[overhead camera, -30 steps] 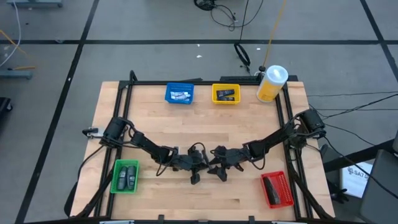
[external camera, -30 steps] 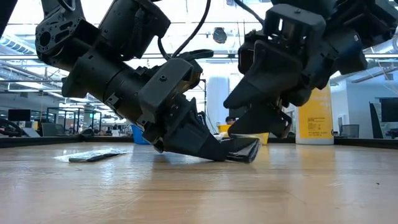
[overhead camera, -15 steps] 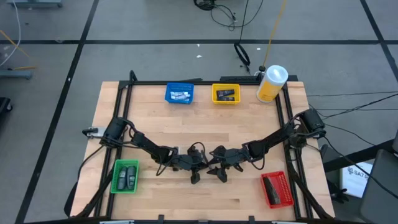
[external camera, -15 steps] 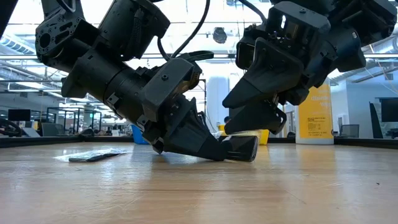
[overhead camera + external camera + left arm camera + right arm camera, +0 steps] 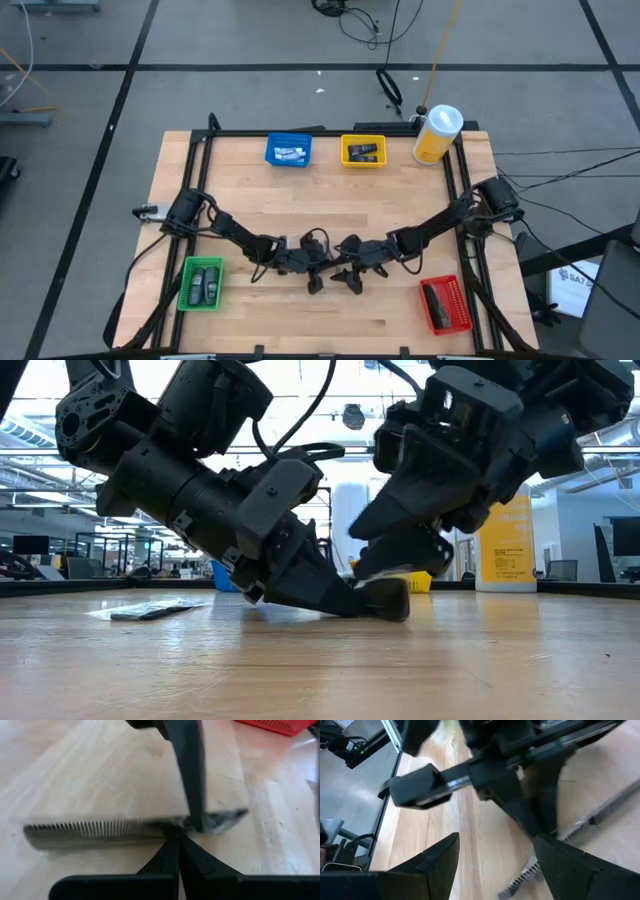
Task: Pick & Place Travel size toiletries
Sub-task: Put the black hair comb into the red bin
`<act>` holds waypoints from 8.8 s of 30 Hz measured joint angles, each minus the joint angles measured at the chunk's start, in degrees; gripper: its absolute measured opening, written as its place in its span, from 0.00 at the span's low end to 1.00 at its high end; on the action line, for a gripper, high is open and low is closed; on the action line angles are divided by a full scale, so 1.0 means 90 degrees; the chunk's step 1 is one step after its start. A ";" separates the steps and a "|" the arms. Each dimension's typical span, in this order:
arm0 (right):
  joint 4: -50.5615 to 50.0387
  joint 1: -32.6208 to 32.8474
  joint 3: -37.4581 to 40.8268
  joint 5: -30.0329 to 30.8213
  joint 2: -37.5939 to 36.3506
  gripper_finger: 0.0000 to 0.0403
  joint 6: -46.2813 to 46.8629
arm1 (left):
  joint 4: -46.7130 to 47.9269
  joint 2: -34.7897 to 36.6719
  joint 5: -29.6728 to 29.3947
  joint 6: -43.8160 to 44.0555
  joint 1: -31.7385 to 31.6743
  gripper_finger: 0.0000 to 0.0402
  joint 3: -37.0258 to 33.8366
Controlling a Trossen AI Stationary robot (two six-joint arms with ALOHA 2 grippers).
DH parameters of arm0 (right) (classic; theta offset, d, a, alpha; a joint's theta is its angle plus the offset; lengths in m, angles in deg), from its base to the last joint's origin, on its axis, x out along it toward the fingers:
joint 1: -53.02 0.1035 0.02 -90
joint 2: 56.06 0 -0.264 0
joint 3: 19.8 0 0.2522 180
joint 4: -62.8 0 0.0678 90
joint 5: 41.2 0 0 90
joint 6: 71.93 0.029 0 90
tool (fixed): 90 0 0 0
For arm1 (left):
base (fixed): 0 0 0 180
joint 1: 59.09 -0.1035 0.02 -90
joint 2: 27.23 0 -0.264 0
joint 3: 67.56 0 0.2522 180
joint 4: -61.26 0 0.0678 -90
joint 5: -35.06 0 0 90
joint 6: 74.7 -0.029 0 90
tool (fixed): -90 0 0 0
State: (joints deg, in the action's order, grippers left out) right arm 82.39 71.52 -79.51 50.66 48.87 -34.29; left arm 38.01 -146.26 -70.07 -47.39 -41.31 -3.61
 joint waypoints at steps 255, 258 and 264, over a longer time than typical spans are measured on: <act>-0.2587 0.1078 -0.1325 0.2360 -0.0581 0.03 -0.3786 | 0.6420 0.2945 -0.4636 0.2917 0.2231 0.05 -0.0147; -0.2364 0.0844 -0.1325 0.1908 -0.0224 0.12 -0.4176 | 0.5623 0.2649 -0.3725 0.2283 0.1727 0.05 -0.0291; -0.1396 0.0508 -0.1332 0.1791 0.0522 0.41 -0.5520 | 0.4242 0.1746 -0.2627 0.0921 0.0881 0.05 -0.0376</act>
State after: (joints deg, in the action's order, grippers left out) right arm 69.83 76.09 -91.50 66.78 53.57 -83.97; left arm 76.19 -130.54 -93.71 -39.10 -33.38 -7.00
